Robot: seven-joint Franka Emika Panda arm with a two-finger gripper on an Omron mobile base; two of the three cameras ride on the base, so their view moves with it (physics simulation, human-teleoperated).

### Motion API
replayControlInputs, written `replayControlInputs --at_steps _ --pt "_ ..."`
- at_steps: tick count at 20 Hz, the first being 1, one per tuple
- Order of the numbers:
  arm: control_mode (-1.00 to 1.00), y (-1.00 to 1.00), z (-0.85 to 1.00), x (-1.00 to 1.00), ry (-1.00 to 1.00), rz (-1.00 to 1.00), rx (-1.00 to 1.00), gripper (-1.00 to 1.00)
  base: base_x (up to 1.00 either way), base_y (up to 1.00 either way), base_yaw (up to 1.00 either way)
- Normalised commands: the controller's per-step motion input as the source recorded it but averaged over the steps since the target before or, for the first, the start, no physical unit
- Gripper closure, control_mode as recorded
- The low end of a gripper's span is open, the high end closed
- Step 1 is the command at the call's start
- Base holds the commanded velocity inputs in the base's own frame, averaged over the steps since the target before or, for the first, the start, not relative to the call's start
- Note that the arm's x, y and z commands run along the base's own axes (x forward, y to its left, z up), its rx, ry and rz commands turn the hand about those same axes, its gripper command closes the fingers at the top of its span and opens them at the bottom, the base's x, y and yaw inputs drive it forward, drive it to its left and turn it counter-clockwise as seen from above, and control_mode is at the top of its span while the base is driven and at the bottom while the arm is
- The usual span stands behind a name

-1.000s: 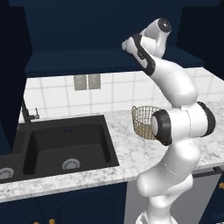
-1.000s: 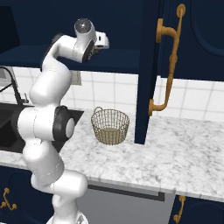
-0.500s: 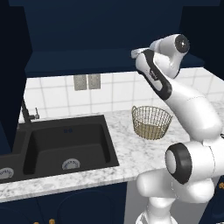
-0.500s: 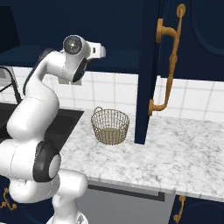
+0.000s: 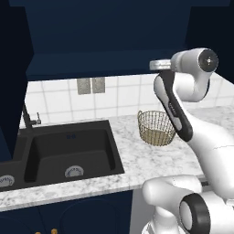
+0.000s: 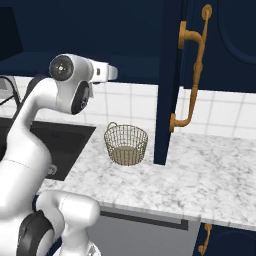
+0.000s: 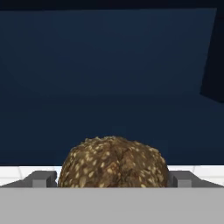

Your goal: Open the cabinet, pick up the bread from the cabinet and place it in the basket. Then move the basket to the dining counter.

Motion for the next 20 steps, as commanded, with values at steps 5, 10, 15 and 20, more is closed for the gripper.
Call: replayControlInputs --at_steps 5,10,15,20 --pt "-1.00 -0.03 -0.14 -1.00 0.06 -0.16 0.00 1.00 0.00 0.00 0.00" --pt "-1.00 -0.06 -0.69 -0.95 0.18 -0.06 0.01 1.00 0.00 0.00 0.00" --pt "-1.00 -0.40 -1.00 -0.15 0.23 0.00 0.07 1.00 0.00 0.00 0.00" --pt "-1.00 -0.07 -1.00 0.75 0.22 0.00 0.08 1.00 0.00 0.00 0.00"
